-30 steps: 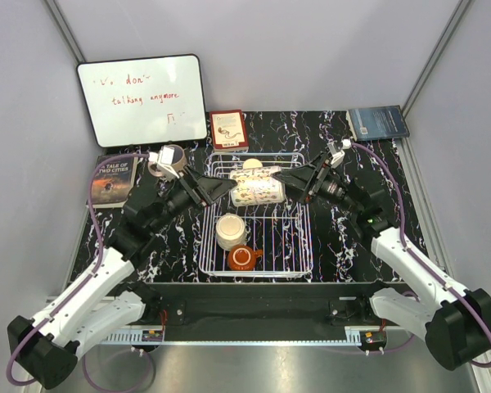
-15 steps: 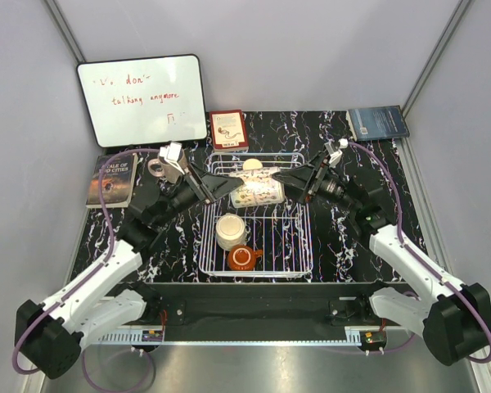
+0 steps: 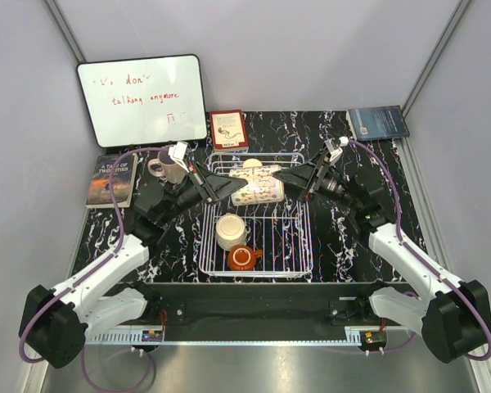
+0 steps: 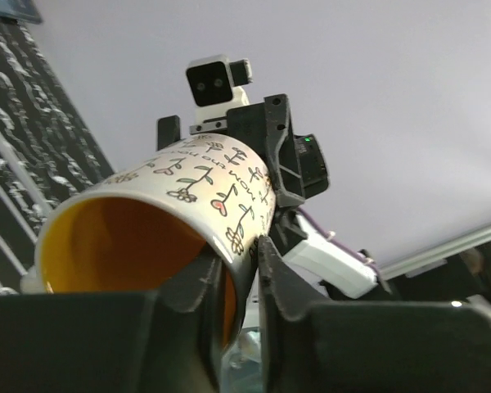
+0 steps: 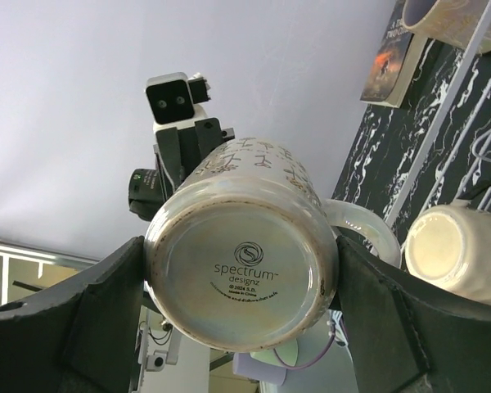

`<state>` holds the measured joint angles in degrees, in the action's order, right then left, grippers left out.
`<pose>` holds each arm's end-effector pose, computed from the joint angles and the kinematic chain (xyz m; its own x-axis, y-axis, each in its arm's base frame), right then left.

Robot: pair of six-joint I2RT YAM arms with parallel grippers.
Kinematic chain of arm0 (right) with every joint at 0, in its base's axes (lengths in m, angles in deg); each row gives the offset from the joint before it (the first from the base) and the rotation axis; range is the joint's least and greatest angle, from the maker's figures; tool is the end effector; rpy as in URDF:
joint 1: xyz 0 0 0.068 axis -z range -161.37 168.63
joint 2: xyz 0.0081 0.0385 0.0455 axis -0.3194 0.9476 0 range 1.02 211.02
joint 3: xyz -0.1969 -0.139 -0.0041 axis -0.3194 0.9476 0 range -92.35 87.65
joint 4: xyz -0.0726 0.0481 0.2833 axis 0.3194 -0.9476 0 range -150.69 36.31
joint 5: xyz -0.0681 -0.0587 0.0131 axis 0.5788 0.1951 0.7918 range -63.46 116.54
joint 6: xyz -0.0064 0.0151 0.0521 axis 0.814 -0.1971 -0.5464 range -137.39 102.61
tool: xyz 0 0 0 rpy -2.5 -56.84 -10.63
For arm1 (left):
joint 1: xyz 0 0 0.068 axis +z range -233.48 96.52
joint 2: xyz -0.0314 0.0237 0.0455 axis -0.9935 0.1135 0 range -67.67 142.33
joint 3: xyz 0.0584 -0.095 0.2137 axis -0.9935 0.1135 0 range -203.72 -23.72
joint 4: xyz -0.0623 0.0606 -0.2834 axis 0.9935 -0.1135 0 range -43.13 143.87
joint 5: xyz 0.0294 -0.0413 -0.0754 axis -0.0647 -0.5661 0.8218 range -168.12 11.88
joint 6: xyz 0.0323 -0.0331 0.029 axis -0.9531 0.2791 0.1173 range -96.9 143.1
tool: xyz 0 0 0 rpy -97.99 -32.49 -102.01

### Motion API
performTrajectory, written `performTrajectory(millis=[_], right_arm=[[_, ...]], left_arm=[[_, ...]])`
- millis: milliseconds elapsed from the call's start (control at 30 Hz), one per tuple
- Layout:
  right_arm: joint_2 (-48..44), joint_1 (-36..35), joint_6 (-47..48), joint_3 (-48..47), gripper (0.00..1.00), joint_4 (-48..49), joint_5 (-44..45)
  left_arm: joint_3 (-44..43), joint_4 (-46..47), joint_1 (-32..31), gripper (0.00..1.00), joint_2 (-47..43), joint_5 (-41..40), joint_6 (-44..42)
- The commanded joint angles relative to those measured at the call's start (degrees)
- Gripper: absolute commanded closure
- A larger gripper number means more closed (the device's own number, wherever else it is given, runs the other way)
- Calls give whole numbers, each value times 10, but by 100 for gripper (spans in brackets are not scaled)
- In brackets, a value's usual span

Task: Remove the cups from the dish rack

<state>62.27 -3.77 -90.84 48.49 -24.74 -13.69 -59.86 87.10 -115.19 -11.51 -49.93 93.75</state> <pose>0.2628 0.1338 0.2778 -0.8158 0.4554 -0.3566 -0.3575 0.0878 0.9298 0.2293 -0.1621 0.2895 -0.7419 -0.5191 -0.4244 0.4666 0.0550 -0.8828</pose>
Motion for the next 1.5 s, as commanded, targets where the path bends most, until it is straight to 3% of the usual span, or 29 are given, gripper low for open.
performTrajectory(millis=[0, 33, 300, 433, 467, 567, 733, 1133, 1400, 1467], right_arm=[[-3, 0, -22, -18, 100, 81, -23], [-3, 0, -23, -20, 100, 81, -26], [-3, 0, -17, -23, 100, 70, -34], [-13, 0, 19, -45, 98, 21, -36], [-19, 0, 41, -50, 96, -10, -37], [-26, 1, 75, -71, 77, -49, -44], [-26, 0, 88, -80, 58, -64, -48], [-22, 0, 70, -71, 40, -39, -63], [-26, 0, 64, -74, 4, -30, -80], [-28, 0, 63, -74, 0, -32, -82]], left_arm=[[2, 93, -1, 91, 14, 43, 11], [2, 96, -2, 100, 17, 47, 13], [-2, 101, -2, 100, 29, 54, 21], [-37, -12, -8, 100, 6, 22, -71], [-52, -97, -14, 100, -3, 14, -104], [-102, -201, -49, 100, -22, -38, -203], [-58, -127, -52, 100, -34, -49, -163], [-10, 79, -52, 100, -13, -9, -63], [-9, 128, -52, 100, -3, -4, -35], [-10, 131, -52, 100, -5, -6, -35]])
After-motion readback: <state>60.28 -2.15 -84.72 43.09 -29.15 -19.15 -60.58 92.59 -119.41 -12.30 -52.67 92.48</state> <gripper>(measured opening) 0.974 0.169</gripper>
